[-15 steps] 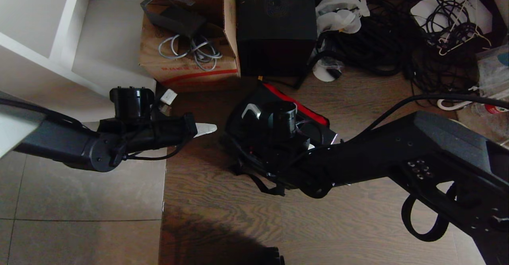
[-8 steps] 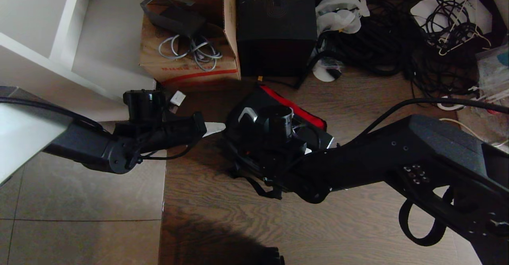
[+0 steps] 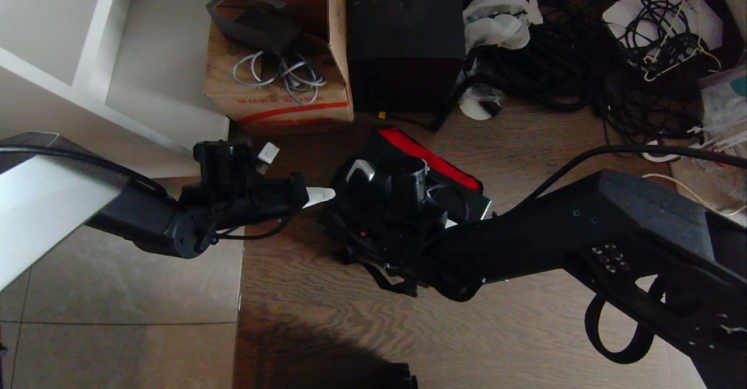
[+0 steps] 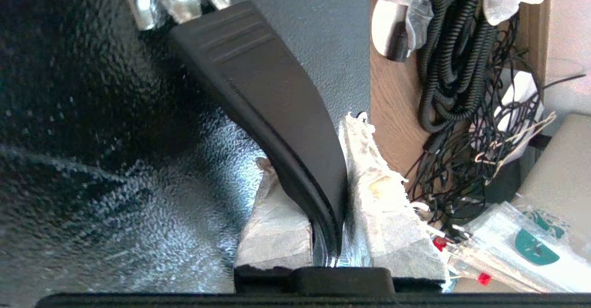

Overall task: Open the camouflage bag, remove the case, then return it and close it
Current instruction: Grip the handle

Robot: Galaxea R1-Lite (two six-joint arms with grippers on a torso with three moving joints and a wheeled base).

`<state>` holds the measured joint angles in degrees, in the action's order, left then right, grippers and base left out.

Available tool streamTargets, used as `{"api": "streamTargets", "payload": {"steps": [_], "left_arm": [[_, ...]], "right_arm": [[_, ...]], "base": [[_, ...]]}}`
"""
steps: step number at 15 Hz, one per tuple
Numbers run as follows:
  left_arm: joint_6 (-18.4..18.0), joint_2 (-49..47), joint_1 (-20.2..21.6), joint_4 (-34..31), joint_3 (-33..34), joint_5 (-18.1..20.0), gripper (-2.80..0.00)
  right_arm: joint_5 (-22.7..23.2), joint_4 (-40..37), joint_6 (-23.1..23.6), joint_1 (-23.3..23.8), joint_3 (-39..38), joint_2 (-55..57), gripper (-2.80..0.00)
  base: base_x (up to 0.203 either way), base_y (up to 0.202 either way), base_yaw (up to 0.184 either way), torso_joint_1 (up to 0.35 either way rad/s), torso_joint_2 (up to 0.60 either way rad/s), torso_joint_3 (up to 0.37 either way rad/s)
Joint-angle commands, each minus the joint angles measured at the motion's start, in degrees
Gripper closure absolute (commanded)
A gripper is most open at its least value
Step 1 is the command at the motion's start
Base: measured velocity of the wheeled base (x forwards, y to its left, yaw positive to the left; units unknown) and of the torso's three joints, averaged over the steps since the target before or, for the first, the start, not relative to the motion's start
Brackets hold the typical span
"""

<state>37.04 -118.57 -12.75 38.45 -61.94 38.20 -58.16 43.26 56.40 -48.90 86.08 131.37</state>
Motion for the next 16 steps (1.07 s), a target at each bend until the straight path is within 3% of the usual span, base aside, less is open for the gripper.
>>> {"api": "streamTargets", "payload": {"steps": [1,11,16], "left_arm": [[0.2,-0.6,0.1,0.1,0.4,0.1,0.0],[-1.1,0.4,0.8,0.1,3.9,-0.1,0.0],[-1.4,7.5,1.0,0.0,8.2,-0.1,0.0]], "right_arm": [[-0.4,0.4,0.3,-0.1,0.1,-0.8,0.0],[-0.4,0.3,0.5,-0.1,-0.4,-2.0,0.0],[-0.5,0.2,0.6,-0.1,-0.2,-2.1,0.0]], "base": [[0.0,0.0,0.0,0.0,0.0,0.0],[0.0,0.0,0.0,0.0,0.0,0.0],[0.0,0.0,0.0,0.0,0.0,0.0]]}}
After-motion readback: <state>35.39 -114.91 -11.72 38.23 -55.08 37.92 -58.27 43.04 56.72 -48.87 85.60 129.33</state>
